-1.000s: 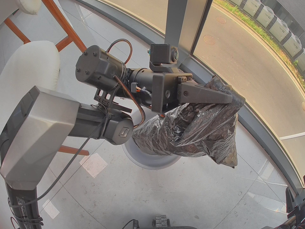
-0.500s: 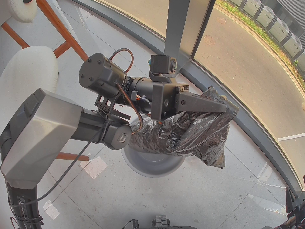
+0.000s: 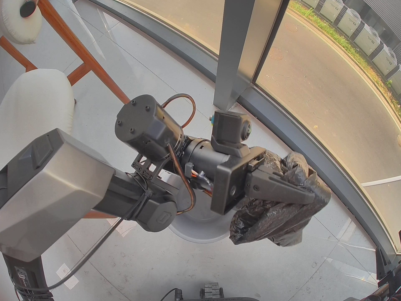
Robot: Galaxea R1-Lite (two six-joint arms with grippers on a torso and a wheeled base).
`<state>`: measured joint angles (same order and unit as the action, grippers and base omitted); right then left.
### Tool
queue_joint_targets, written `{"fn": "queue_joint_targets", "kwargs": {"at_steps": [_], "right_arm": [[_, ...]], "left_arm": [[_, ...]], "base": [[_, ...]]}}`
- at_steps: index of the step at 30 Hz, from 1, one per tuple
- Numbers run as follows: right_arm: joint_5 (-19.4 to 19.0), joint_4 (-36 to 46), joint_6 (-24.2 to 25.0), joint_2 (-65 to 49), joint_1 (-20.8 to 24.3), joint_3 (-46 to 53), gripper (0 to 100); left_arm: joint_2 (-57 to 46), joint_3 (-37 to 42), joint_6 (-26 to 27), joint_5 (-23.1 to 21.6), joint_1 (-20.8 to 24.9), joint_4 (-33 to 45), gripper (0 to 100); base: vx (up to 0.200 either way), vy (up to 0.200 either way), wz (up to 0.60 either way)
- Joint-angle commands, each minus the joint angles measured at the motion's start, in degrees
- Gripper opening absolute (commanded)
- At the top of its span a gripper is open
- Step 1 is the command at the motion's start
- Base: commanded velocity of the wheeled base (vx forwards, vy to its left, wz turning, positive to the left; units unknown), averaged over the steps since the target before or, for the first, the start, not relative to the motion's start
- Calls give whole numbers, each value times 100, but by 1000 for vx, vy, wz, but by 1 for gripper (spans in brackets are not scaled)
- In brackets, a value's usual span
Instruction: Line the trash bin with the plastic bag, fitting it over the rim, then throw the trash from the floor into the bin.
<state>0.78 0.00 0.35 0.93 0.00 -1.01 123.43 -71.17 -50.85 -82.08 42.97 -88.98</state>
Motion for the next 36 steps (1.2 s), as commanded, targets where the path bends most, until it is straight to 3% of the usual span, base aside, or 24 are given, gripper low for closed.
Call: {"fn": "queue_joint_targets", "kwargs": {"at_steps": [1, 8, 9, 15, 22, 30, 36], "right_arm": [[1, 0, 0, -93, 0, 84, 100], [1, 0, 0, -93, 0, 84, 100], [1, 0, 0, -93, 0, 84, 100], [1, 0, 0, -93, 0, 84, 100], [1, 0, 0, -93, 0, 84, 100], [1, 0, 0, -93, 0, 84, 100], [1, 0, 0, -93, 0, 84, 100]], "left_arm": [[-21, 455, 242, -1, -166, -102, 0], [-47, 973, 725, -10, -834, -102, 0], [-56, 1140, 848, -27, -1107, -102, 0], [-654, 1712, 848, -63, -1889, -102, 0], [-1251, 2617, 910, -792, -2768, -102, 0], [-1304, 2239, 1314, -792, -3805, -102, 0], [-1488, 1641, 1138, -792, -3972, -102, 0]], "base": [[0, 0, 0], [0, 0, 0], [0, 0, 0], [0, 0, 0], [0, 0, 0], [0, 0, 0], [0, 0, 0]]}}
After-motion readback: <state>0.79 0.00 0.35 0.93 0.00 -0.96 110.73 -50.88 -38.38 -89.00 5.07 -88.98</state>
